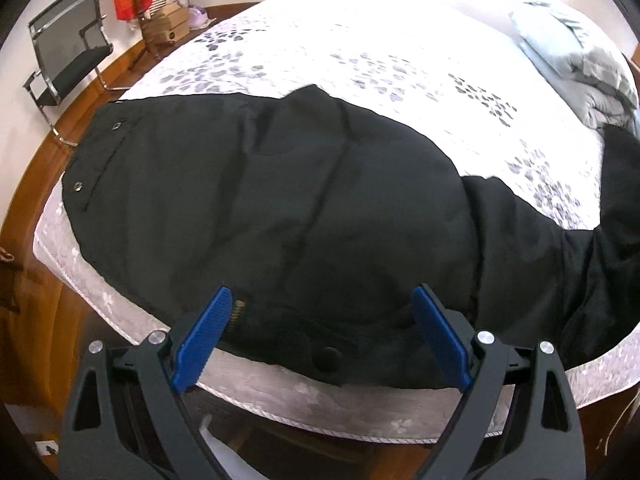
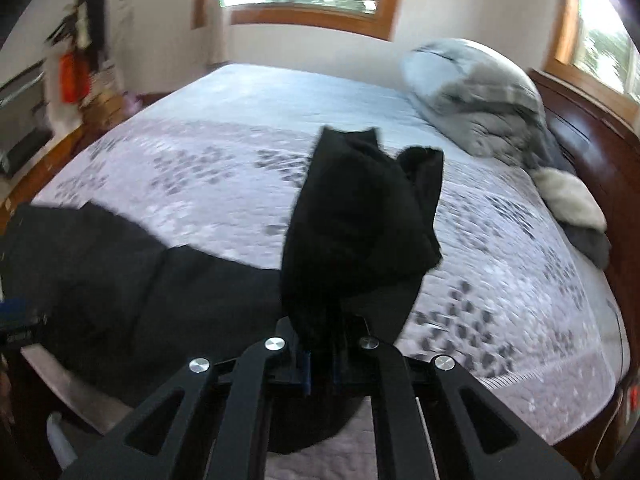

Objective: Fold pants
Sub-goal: 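Grasp the folded end with the right tool and fold it over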

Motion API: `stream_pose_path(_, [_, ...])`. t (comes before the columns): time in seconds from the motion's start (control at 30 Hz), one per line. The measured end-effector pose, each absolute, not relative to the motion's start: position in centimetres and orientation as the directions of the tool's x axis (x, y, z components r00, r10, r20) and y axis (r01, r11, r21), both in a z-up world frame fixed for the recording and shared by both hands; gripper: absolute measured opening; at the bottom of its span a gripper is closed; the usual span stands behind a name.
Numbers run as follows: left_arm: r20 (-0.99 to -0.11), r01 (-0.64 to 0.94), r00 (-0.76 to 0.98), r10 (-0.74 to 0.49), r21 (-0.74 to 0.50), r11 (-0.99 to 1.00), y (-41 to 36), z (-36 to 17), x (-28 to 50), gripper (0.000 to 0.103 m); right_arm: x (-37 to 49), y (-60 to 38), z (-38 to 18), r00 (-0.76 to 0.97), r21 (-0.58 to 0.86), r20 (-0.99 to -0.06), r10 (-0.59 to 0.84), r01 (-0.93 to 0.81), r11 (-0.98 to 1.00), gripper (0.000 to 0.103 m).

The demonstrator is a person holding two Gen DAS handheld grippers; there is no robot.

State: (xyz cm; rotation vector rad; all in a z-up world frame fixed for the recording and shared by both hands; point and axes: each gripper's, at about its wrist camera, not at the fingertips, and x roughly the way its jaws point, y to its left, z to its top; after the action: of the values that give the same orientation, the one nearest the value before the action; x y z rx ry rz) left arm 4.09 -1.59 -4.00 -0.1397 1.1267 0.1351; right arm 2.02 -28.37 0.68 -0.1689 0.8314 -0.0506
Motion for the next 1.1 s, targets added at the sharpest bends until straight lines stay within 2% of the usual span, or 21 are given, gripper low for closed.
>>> stream_pose_path(0.43, [-0.894,-0.211,0.445,0.048,-0.053,0.976,0.5,-3.2,4.6,0.091,1.3,-17.7,-6.5,0.554,-0.177,-0.832,0.019,-0.297,0.938,0.007])
stream_pose_path(0.93, [-0.908,-0.214,0.415,0.050,-0.045,0.976,0.9,-4.2,4.8,0.091,0.7,-16.5,-7.9,0.517,-0.117,-0.851,0.095,-0.362,0.925,0.008])
stream_pose_path(1.0, [-0.911,-0.213,0.410,0.045,-0.047,0.976,1.0,-4.3,4.9,0.091,1.0,-16.7,-8.5,0.492,-0.086,-0.863,0.114,-0.365,0.927,0.017])
stream_pose_path(1.1, [-0.913,-0.209,0.404,0.048,-0.041,0.977,1.1,-4.3,5.0,0.092,1.4,-17.6,-8.5,0.455,-0.020,-0.879,0.143,-0.335,0.942,0.023])
